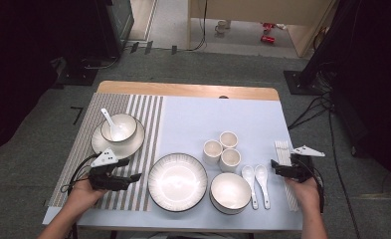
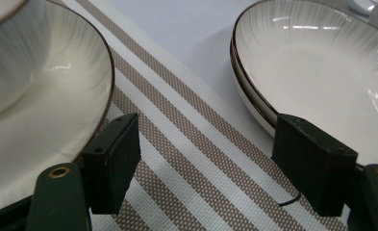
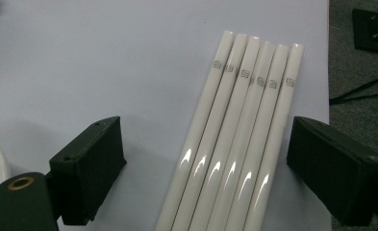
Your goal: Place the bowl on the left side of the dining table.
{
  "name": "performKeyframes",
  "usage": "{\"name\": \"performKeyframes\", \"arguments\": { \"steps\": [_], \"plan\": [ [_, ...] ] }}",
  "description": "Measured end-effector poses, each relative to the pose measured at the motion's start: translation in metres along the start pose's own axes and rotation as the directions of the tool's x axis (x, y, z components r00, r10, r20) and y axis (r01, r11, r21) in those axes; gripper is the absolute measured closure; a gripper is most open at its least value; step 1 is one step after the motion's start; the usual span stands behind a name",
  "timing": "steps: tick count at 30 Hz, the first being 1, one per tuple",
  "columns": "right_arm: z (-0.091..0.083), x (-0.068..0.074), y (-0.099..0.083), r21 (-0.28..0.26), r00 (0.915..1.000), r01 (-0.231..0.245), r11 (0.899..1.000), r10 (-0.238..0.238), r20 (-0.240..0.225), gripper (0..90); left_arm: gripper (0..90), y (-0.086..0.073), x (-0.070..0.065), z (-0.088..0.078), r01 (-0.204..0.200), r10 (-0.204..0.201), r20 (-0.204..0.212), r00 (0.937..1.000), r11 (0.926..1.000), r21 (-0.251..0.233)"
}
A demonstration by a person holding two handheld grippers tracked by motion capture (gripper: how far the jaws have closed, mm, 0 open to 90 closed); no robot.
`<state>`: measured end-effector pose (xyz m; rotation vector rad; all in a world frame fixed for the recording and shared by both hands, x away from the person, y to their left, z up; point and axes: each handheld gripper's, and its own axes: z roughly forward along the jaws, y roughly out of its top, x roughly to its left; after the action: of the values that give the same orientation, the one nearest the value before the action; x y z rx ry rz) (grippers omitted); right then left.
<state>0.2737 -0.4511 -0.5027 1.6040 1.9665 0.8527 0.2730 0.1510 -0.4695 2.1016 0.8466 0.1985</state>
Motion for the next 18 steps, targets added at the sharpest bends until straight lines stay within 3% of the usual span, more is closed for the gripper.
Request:
{"name": "performKeyframes", "arguments": {
  "steps": [10, 18],
  "plan": [
    [0.0, 0.0, 0.0, 0.0, 1.0, -0.001, 1.0, 0.001, 0.0, 12.6, 25.2, -0.008, -0.005, 0.012, -0.03, 0.031, -0.018, 0.9993, 0.996, 0.084],
    [0.0, 0.0, 0.0, 0.0, 1.0, 0.0, 1.0, 0.0, 0.0, 12.6, 25.2, -0.012, -0.008, 0.018, -0.034, 0.035, -0.017, 0.9992, 0.9953, 0.091]
  ]
}}
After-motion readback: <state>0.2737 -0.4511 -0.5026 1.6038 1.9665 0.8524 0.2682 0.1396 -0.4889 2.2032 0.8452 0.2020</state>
